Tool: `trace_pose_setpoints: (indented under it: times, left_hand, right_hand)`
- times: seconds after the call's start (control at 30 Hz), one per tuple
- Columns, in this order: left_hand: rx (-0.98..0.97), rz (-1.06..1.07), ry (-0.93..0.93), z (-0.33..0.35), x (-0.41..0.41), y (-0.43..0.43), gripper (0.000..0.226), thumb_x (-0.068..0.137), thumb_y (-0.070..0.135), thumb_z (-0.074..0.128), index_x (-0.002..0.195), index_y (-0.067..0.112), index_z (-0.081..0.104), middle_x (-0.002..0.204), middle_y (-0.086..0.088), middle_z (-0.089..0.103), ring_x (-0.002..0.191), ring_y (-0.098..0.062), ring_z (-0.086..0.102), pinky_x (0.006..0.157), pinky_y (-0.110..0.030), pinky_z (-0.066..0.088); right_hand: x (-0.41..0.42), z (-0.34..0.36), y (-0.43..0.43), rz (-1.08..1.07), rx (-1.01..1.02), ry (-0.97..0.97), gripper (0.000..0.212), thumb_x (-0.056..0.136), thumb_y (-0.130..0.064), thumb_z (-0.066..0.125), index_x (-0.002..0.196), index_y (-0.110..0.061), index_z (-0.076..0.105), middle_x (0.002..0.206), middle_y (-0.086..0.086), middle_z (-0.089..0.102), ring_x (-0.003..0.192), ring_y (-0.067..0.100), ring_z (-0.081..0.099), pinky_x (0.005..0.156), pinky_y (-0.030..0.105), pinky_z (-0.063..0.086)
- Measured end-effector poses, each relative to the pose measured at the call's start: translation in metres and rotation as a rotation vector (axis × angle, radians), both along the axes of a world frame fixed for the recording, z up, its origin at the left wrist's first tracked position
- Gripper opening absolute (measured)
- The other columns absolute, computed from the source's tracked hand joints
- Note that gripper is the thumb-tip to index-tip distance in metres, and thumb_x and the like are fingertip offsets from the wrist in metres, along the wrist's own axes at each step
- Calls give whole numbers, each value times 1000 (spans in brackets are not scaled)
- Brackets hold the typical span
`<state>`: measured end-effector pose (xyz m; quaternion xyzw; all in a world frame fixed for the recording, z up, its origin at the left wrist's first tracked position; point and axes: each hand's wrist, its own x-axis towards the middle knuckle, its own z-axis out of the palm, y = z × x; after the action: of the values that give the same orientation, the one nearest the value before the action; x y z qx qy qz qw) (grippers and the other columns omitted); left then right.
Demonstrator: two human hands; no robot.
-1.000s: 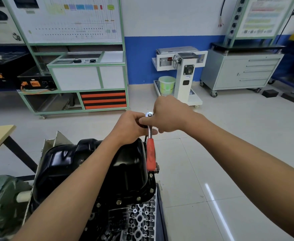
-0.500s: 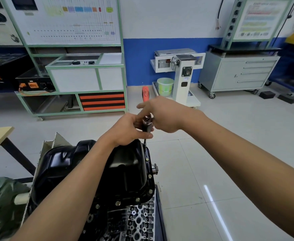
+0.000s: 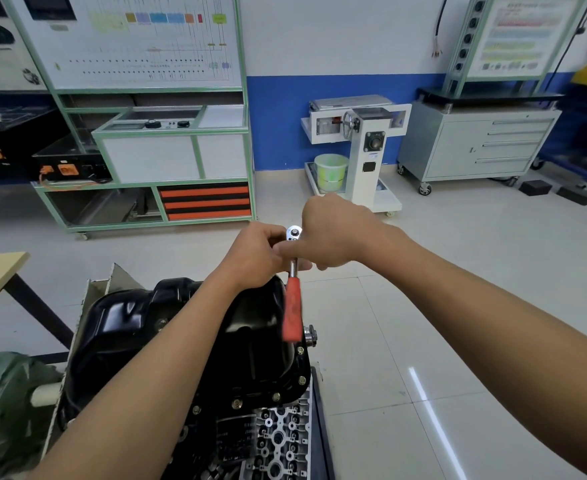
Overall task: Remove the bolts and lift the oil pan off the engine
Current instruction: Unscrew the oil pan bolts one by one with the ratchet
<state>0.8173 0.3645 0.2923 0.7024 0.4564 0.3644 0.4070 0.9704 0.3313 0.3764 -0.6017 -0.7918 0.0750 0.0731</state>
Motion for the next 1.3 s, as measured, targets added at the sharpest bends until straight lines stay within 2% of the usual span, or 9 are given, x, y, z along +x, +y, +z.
trace_pose_setpoints:
  times: [0.17, 0.33, 0.57, 0.63, 0.7, 0.8, 0.93, 1.1, 1.3]
  left_hand:
    - [31, -14, -22, 2, 0, -3, 22, 79, -6, 81, 75, 15, 78, 75, -3, 77, 68, -10, 72, 66, -23, 59]
    - [9, -23, 11, 0, -4, -2, 21, 75, 8, 89, 77, 26, 79, 85, -15, 77, 75, -17, 65, 81, -36, 54]
    - [-49, -61, -25, 2, -5, -1, 26, 74, -5, 86, 87, 15, 77, 82, 4, 77, 77, -9, 70, 77, -17, 55]
    - [-51, -72, -23, 3, -5, -2, 24, 74, -5, 85, 84, 15, 76, 85, 1, 78, 82, -11, 72, 80, -19, 56]
    - [-51, -86, -12, 4, -6, -2, 24, 76, -5, 85, 85, 15, 75, 87, -1, 78, 84, -11, 73, 82, -22, 57]
    - [-51, -95, -15, 4, -9, -2, 24, 77, -4, 84, 89, 15, 76, 88, -2, 78, 84, -12, 74, 83, -25, 58]
    - [-46, -38, -37, 3, -5, -3, 24, 77, 0, 85, 81, 22, 78, 82, 0, 78, 79, -14, 73, 81, -28, 58]
    - [-32, -12, -77, 2, 0, -3, 31, 78, 1, 85, 75, 32, 80, 76, 3, 77, 70, -9, 70, 69, -17, 52]
    - [47, 16, -13, -1, 0, -4, 13, 81, -3, 79, 90, 7, 80, 87, -14, 78, 76, -13, 72, 74, -26, 57]
  right_hand:
    - [-3, 1, 1, -22, -80, 111, 35, 78, -39, 68, 52, -17, 61, 42, -7, 59, 46, 9, 56, 48, 25, 45]
    - [-3, 12, 0, 47, 38, -42, 19, 76, -27, 80, 76, -12, 69, 57, -1, 57, 51, 14, 53, 49, 28, 49]
    - [8, 13, 1, 196, 188, -215, 27, 87, -3, 62, 92, -29, 66, 79, -3, 50, 85, 29, 54, 55, 29, 35]
    - [14, 11, 7, 293, 92, -141, 37, 88, 2, 59, 105, -27, 73, 112, 4, 66, 109, 31, 60, 77, 39, 51]
    - [17, 10, 10, 357, 21, -9, 48, 88, 4, 60, 121, -29, 73, 144, 3, 57, 132, 24, 51, 105, 39, 44]
    - [20, 6, 12, 398, -9, 128, 51, 90, 4, 62, 128, -30, 69, 152, -7, 48, 140, 15, 43, 112, 26, 32]
    - [26, 7, 17, 349, -11, 47, 42, 94, -18, 67, 133, -32, 63, 143, -5, 56, 122, 14, 54, 103, 29, 41]
    - [25, 5, 6, 116, 157, -32, 29, 87, -50, 68, 101, -25, 75, 87, -4, 65, 84, 21, 62, 63, 30, 41]
    - [16, -6, -4, 64, 25, 213, 38, 82, -42, 74, 63, -9, 73, 54, 0, 69, 51, 12, 63, 59, 34, 57]
